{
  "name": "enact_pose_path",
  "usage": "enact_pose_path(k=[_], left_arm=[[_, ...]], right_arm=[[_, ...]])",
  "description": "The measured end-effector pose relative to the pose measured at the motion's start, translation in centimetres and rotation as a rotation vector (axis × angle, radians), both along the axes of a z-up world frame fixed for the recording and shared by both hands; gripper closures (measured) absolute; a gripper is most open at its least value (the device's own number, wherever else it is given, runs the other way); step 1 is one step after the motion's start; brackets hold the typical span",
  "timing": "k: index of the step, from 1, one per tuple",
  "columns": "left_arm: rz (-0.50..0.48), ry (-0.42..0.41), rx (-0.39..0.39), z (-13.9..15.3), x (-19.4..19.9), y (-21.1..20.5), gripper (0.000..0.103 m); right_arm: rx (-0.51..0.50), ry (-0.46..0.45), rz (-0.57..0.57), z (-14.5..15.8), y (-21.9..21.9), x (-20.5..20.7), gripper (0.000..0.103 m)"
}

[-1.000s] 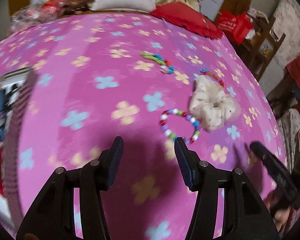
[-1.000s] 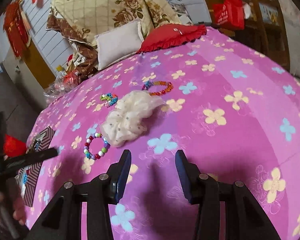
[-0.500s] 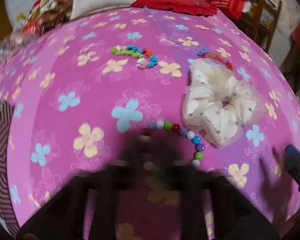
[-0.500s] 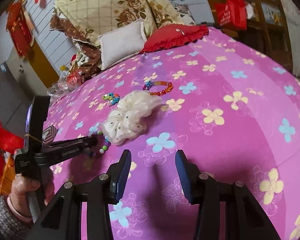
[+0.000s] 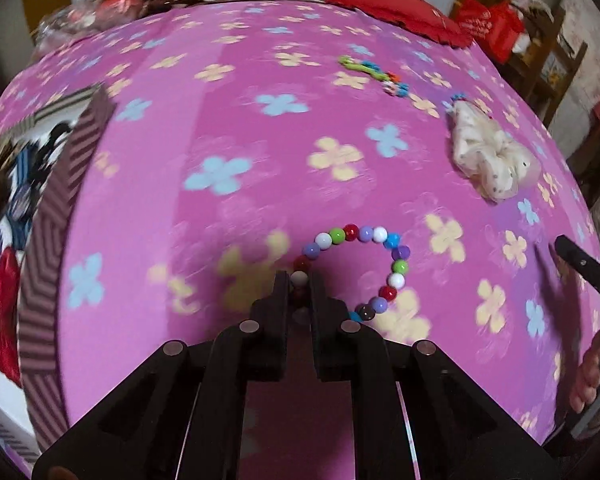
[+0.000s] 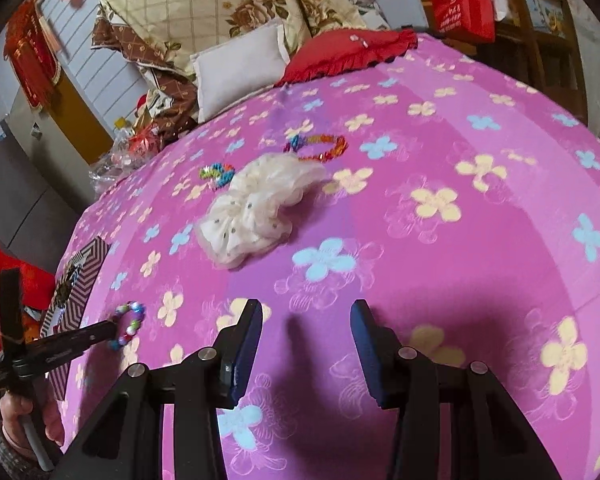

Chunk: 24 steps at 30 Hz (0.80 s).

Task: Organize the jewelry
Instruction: 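Grasp the multicolour bead bracelet with the left tool while the right tool grasps the white scrunchie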

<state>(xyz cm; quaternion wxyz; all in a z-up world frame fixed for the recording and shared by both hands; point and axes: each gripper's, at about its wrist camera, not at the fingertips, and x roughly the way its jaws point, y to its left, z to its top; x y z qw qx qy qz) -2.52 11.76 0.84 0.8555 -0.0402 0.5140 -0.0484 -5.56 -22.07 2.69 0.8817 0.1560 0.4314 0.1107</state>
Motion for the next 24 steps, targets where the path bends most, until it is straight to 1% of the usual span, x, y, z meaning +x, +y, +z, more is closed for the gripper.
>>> enact_pose_path(k=[3, 5, 7, 10, 13, 15, 16, 18, 20, 21, 22, 23, 24], left_arm=[[0.010, -0.003, -0.020, -0.1, -0.2, 0.4, 0.095], [0.012, -0.009, -0.018, -0.1, 0.1, 0.1, 0.094], [0.006, -0.019, -0.022, -0.1, 0.2, -0.1, 0.093], [-0.012, -0.029, -0.036, -0.1, 0.6, 0.0, 0.087], [-0.038, -0.036, -0.069, 0.0, 1.1, -0.2, 0.071], [-0.056, -0.043, -0.099, 0.0, 1.1, -0.5, 0.052], [-0.061, -0.051, -0.102, 0.0, 1.0, -0.7, 0.050], [-0.064, -0.067, -0.077, 0.0, 0.8, -1.2, 0.050], [-0.071, -0.076, -0.074, 0.0, 0.6, -1.2, 0.051], [-0.069, -0.076, -0.078, 0.0, 0.5, -1.1, 0.063], [-0.062, -0.072, -0.078, 0.0, 0.5, -0.8, 0.078], [-0.063, -0.049, -0.091, -0.2, 0.6, -0.5, 0.095], [-0.063, -0.046, -0.119, -0.2, 0.6, -0.1, 0.095]], right_arm=[[-0.015, -0.005, -0.004, -0.3, 0.4, -0.4, 0.059], [-0.016, -0.004, -0.017, -0.3, 0.4, -0.9, 0.059], [-0.008, -0.003, -0.035, -0.3, 0.3, -1.3, 0.059], [-0.058, 0.002, -0.022, 0.4, 1.3, -1.1, 0.059], [-0.087, -0.016, -0.010, 1.8, 2.2, -0.1, 0.059], [-0.086, -0.013, -0.007, 2.7, 2.7, 1.3, 0.059], [-0.079, -0.006, -0.011, 2.8, 2.8, 2.1, 0.059], [-0.054, 0.019, -0.025, 2.8, 3.0, 4.3, 0.059], [-0.030, 0.063, -0.049, 2.1, 3.0, 6.7, 0.059], [-0.015, 0.080, -0.060, 1.8, 3.0, 7.6, 0.059], [0.003, 0.097, -0.070, 1.4, 3.0, 8.4, 0.059], [0.023, 0.117, -0.080, 0.9, 3.0, 9.2, 0.059], [0.044, 0.134, -0.090, 0.4, 3.1, 10.0, 0.059]])
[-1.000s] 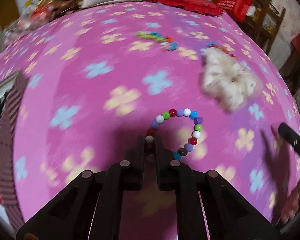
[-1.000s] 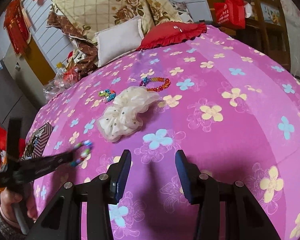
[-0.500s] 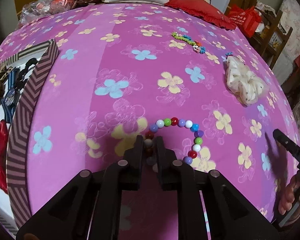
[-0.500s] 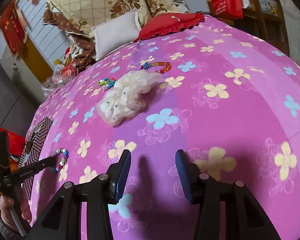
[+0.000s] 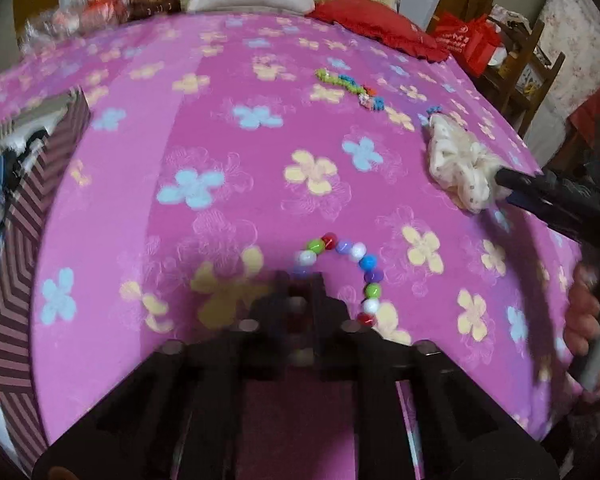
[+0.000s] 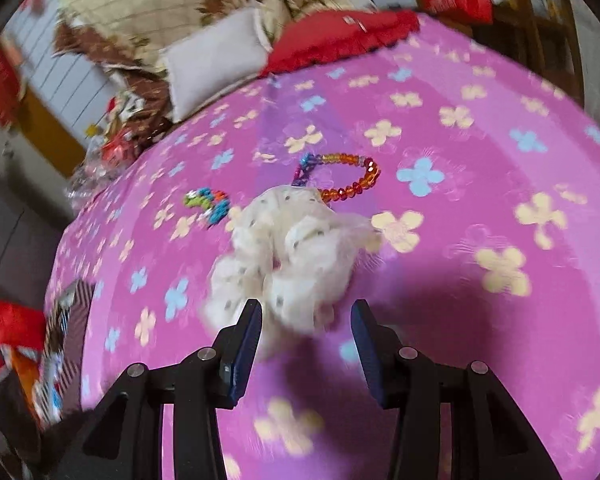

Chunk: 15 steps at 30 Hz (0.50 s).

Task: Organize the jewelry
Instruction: 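Grasp the multicolour bead bracelet with the left tool while the right tool grasps the white scrunchie, then carry the bracelet and scrunchie into the tray with both tools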

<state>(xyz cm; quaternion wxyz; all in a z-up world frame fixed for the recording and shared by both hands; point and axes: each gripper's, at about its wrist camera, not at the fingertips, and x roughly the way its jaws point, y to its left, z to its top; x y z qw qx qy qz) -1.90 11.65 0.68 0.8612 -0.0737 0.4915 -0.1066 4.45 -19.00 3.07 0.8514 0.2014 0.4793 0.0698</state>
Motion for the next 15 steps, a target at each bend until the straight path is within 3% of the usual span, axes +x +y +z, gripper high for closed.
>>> enact_pose_path(k=[2, 4, 6, 15], left_arm=[[0.001, 0.015, -0.044, 0.1, -0.2, 0.9, 0.095], [0.007, -0.006, -0.060, 0.8, -0.7, 1.6, 0.095], [0.014, -0.029, -0.104, 1.8, -1.2, 2.7, 0.095], [0.078, -0.190, -0.219, 7.5, -4.7, 8.9, 0.095]], right_arm=[[0.017, 0.016, -0.020, -0.6, 0.2, 1.0, 0.059], [-0.015, 0.015, -0.026, -0.7, 0.9, 1.6, 0.080], [-0.022, 0.026, -0.016, -0.5, 1.4, 1.7, 0.088], [-0.228, -0.137, 0.104, 7.4, 7.5, -3.1, 0.089]])
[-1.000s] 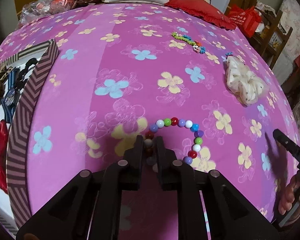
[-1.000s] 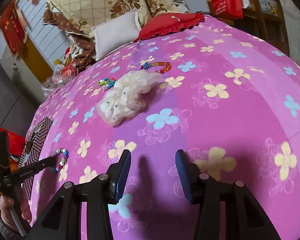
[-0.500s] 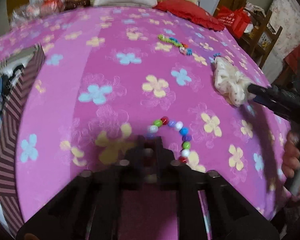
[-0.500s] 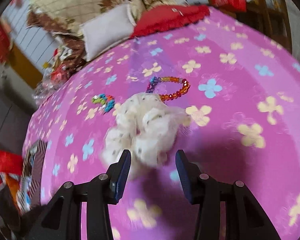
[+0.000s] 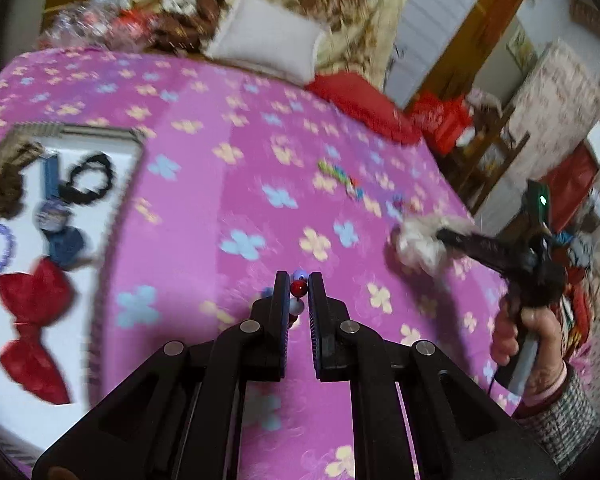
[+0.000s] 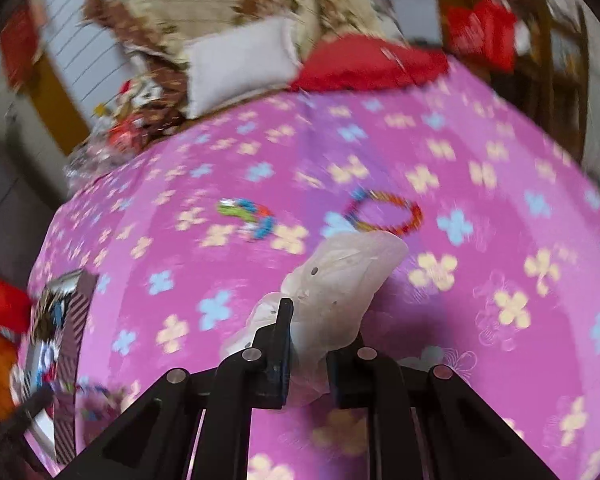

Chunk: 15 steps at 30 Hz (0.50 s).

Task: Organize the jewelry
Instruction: 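Carry the bracelet and scrunchie into the tray with both tools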

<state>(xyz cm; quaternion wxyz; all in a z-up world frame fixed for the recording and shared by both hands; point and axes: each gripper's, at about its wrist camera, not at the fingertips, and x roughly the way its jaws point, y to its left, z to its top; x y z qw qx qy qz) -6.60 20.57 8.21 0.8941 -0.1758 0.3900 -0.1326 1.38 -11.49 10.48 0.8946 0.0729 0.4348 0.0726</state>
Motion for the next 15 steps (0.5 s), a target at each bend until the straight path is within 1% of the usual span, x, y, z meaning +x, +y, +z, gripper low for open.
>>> enact_pose_path(k=[3, 5, 7, 10, 13, 15], left_arm=[[0.073, -0.037, 0.019, 1.4, -1.9, 3.3, 0.095], [0.121, -0.043, 0.025, 1.7, -3.2, 5.5, 0.095], [0.171, -0.037, 0.032, 1.7, -4.3, 7.8, 0.095], [0.277, -0.023, 0.063, 1.1, -6.6, 11.6, 0.095], [0.378, 0.031, 0.051, -0.7, -7.8, 15.5, 0.095], [0.431, 0.096, 0.023, -2.4, -8.1, 18.0, 0.095]], right_arm=[[-0.029, -0.035, 0.080, 2.6, 3.6, -1.7, 0.089], [-0.052, -0.057, 0.135, 3.9, 6.4, -2.8, 0.089], [-0.063, -0.073, 0.197, 5.0, 9.5, -4.0, 0.089], [-0.067, -0.078, 0.307, 6.0, 15.2, -5.7, 0.089], [-0.072, -0.070, 0.416, 6.2, 20.7, -7.4, 0.089], [-0.063, -0.058, 0.497, 6.2, 24.5, -8.8, 0.089]])
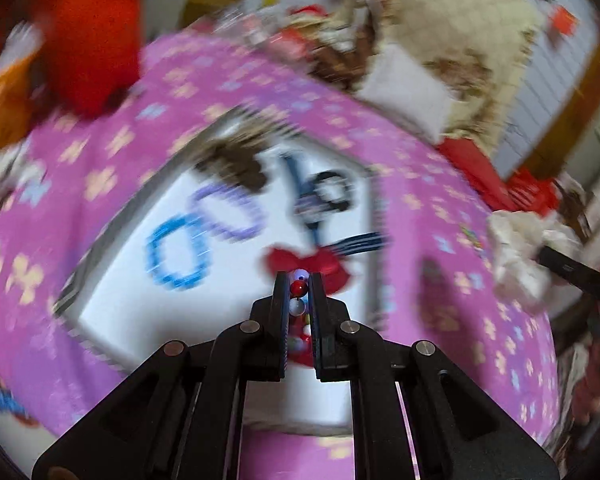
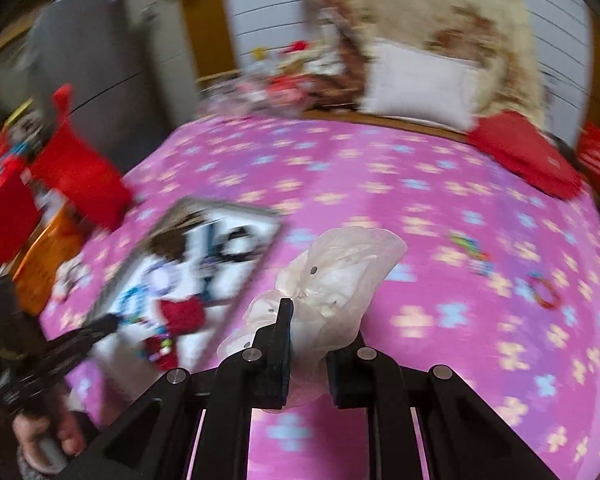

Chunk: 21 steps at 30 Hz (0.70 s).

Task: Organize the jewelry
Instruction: 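Carry the bracelet and scrunchie into the tray with both tools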

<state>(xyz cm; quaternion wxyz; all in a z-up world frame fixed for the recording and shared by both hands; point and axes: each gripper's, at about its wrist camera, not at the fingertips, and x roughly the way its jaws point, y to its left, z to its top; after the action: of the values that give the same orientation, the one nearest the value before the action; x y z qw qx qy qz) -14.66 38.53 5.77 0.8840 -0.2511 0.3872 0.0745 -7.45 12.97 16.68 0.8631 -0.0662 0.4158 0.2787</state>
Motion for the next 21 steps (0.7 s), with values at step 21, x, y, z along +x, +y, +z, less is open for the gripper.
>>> enact_pose_path(k=[21], left_arm=[[0.262, -0.023, -0.102, -2.0, -2.4, 7.5, 0.064]], right_arm=[[-0.165, 0.243, 0.283, -13.0, 14.3, -5.1, 0.089]])
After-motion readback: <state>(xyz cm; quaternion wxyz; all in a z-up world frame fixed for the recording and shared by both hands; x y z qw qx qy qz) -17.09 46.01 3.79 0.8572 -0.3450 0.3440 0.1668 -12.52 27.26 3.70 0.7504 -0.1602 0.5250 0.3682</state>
